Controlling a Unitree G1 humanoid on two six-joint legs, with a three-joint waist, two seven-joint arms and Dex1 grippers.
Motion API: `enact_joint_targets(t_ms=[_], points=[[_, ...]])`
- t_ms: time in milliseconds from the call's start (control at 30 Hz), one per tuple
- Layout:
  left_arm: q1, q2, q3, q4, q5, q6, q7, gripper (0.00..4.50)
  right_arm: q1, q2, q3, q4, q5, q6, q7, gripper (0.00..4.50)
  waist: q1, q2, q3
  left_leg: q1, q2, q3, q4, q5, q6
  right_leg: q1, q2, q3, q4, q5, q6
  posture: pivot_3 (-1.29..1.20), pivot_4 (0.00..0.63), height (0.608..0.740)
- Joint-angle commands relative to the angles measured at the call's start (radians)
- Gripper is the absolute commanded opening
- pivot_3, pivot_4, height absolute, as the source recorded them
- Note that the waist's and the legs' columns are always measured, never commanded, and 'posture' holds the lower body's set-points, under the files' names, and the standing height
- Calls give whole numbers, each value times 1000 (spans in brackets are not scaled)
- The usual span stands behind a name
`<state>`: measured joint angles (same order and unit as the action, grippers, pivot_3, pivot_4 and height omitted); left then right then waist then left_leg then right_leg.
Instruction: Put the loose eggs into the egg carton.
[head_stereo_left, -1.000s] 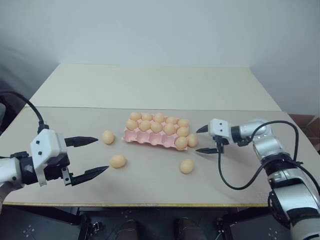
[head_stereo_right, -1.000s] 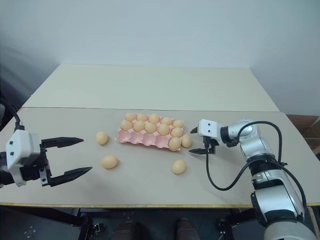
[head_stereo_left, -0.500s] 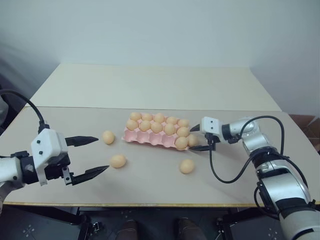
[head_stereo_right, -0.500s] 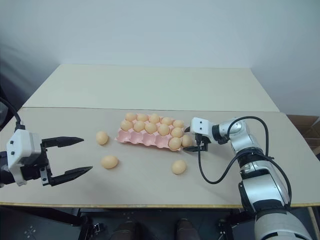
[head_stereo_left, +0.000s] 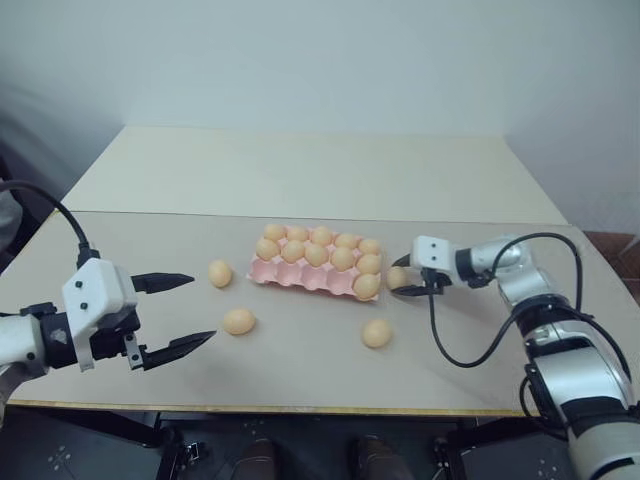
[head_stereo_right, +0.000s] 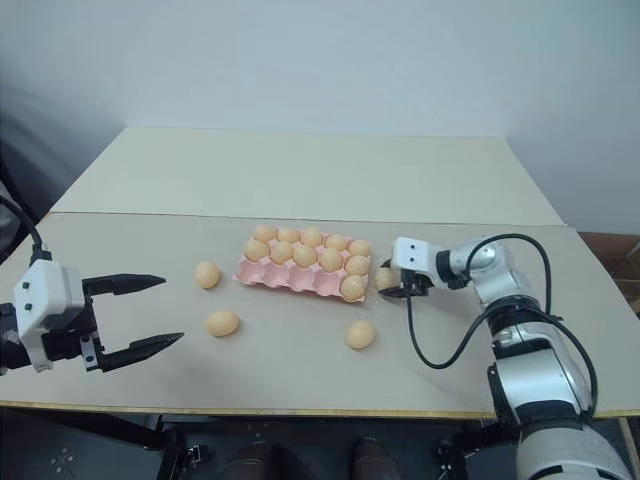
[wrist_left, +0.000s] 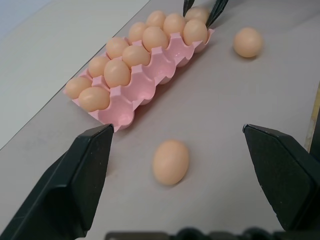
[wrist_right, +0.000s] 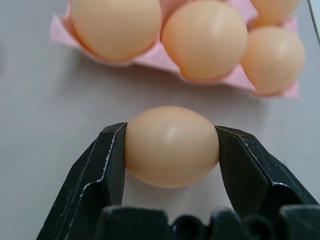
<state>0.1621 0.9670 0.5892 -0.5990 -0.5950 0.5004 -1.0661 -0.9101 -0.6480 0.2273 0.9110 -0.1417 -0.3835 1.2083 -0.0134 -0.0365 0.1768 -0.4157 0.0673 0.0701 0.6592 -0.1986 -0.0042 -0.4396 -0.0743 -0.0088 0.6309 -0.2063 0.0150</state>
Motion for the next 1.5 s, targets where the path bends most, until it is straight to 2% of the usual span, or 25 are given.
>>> enact_joint_targets(t_ms=[33, 233, 367, 600, 800, 1000, 1267, 1500], points=[[-13, 6, 3, -19, -8, -19, 4, 4500, 8, -59, -63, -152, 41, 24, -24, 2620, -1, 0, 0, 0, 0, 0, 0, 0, 0, 0, 0, 0, 0, 0, 0, 0, 150, 740], [-35, -13, -33, 14, -28, -23, -7, 4500, 78, -33, -96, -536, 109, 295, -58, 2620, -17, 0, 0, 2, 3, 0, 0, 0, 0, 0, 3, 0, 3, 0, 0, 0, 150, 740], [-56, 0, -58, 26, -26, -23, -21, 4500, 129, 53, -68, -723, 132, 383, -110, 2620, -15, 0, 0, 1, 3, -1, 0, 0, 0, -1, 4, 0, 3, 0, 0, 0, 150, 740], [-84, 3, -72, 35, -22, -29, -28, 4500, 135, 176, 13, -711, 86, 416, -192, 2620, -1, 0, 0, 0, 2, 0, 0, 0, 0, -1, 3, 0, 1, 0, 0, 0, 150, 740], [-70, 0, -57, 24, -21, -29, -29, 4500, 129, 188, 46, -679, 94, 405, -162, 2620, 0, 0, 0, 0, 2, 0, 0, 0, 0, -1, 2, -1, 1, 0, 0, 0, 150, 740], [-41, -2, -35, 14, -20, -30, -29, 4500, 136, 188, 68, -647, 76, 381, -168, 4480, -4, 0, 0, 0, 3, 0, 0, 0, 0, -1, 3, -1, 1, 0, 0, 0, 150, 740], [-63, 13, -48, 34, -15, -43, -37, 4500, 154, 153, 42, -713, 91, 395, -159, 4480, -1, 0, 0, 0, 2, 0, 0, 0, 0, -1, 2, -1, 1, 0, 0, 0, 150, 740], [-75, 13, -68, 48, -12, -60, -48, 4500, 279, -27, -71, -972, 225, 520, -67, 4480, 6, 0, 0, -1, 1, 0, 0, 0, 0, -1, 1, -1, -1, 0, -1, 0, 150, 740]])
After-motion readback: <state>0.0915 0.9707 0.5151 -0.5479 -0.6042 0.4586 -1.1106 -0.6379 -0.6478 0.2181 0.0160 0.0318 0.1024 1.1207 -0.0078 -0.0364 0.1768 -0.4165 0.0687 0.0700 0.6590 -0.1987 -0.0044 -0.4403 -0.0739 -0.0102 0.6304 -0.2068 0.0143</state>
